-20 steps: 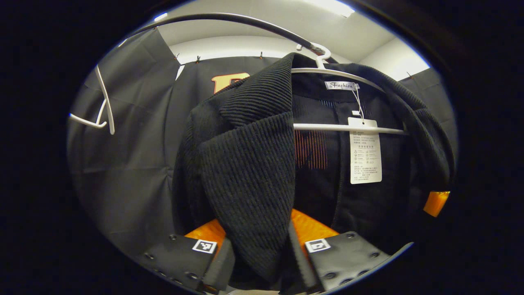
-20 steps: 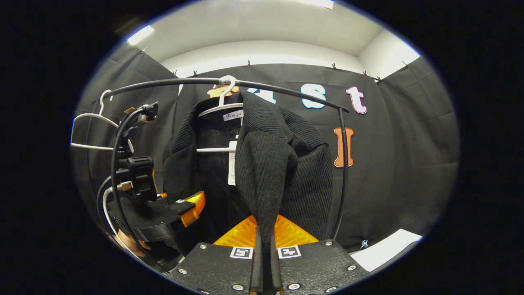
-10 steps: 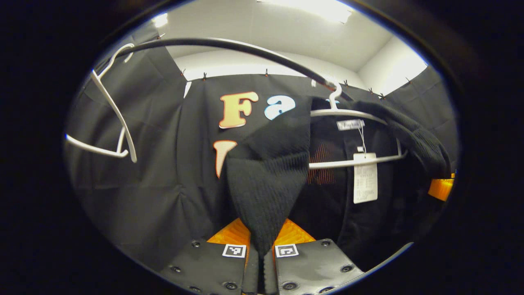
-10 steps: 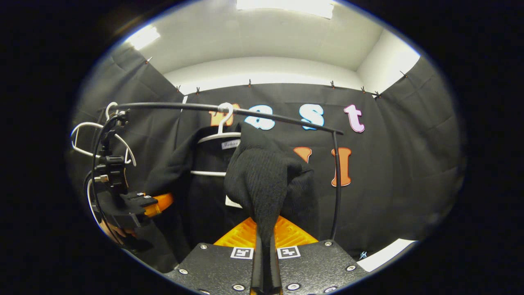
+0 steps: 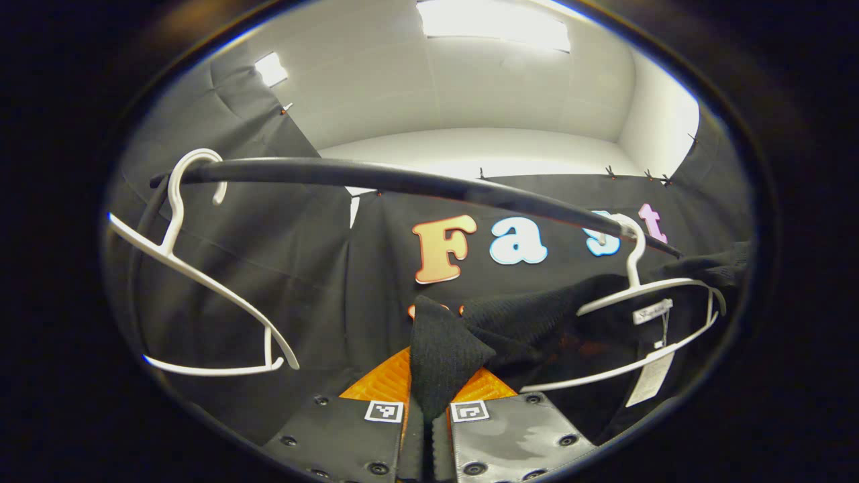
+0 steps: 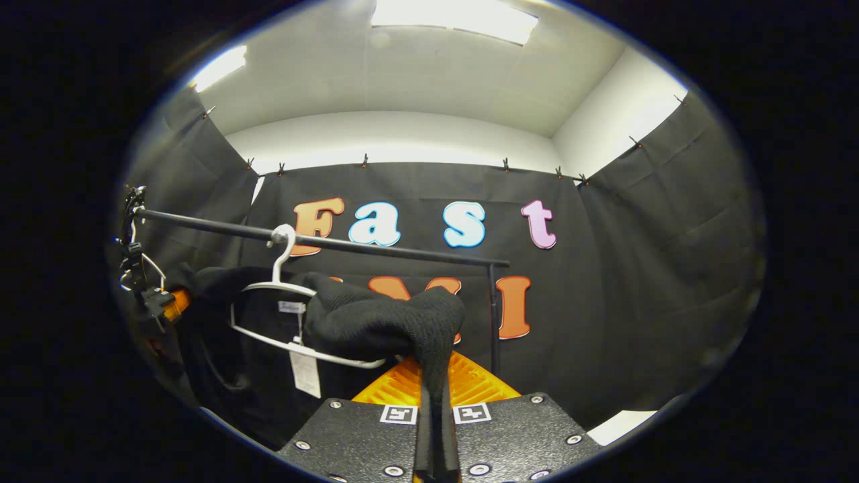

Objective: Grasp the clothes on the hanger with both hands and then place them into the laundry hamper below.

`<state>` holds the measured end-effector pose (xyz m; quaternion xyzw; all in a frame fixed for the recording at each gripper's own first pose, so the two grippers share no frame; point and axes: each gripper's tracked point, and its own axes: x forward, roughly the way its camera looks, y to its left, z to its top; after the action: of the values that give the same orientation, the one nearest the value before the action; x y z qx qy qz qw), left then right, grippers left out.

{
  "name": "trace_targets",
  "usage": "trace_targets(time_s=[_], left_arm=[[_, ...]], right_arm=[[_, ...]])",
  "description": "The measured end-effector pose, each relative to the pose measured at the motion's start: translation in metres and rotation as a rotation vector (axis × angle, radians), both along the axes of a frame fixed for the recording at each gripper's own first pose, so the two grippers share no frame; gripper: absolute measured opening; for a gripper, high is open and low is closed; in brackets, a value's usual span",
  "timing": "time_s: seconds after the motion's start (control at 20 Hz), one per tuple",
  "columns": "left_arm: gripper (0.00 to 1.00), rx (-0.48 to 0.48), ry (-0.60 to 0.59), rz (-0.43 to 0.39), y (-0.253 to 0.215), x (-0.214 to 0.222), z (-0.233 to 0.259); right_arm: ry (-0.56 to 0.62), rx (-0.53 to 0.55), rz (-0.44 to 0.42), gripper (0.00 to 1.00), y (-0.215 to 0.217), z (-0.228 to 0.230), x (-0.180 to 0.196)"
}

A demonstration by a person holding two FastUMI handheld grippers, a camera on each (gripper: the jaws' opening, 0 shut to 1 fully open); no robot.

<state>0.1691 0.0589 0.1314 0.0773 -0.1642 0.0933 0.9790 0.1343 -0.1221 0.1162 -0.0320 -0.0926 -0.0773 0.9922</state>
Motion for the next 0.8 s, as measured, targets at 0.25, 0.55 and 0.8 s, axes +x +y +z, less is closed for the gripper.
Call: trace_targets(time_s=[0.25,0.55,0.8], left_arm=[[0.12,-0.005,-0.006,0.080,0.025,0.035,0.005],[0.12,0.022,-0.120,0.125,0.030,0.032,-0.001],[0.12,0.026,-0.148,0.192,0.044,0.038,0.004]], right_arm=[[0.005,0.019,-0.031,0.05,-0.043,0.015,0.040],[0.088,0.004,0.016,0.05,-0.048,-0.035,0.086],[0.122,0.017,0.060,0.05,-0.027,-0.078,0.097]])
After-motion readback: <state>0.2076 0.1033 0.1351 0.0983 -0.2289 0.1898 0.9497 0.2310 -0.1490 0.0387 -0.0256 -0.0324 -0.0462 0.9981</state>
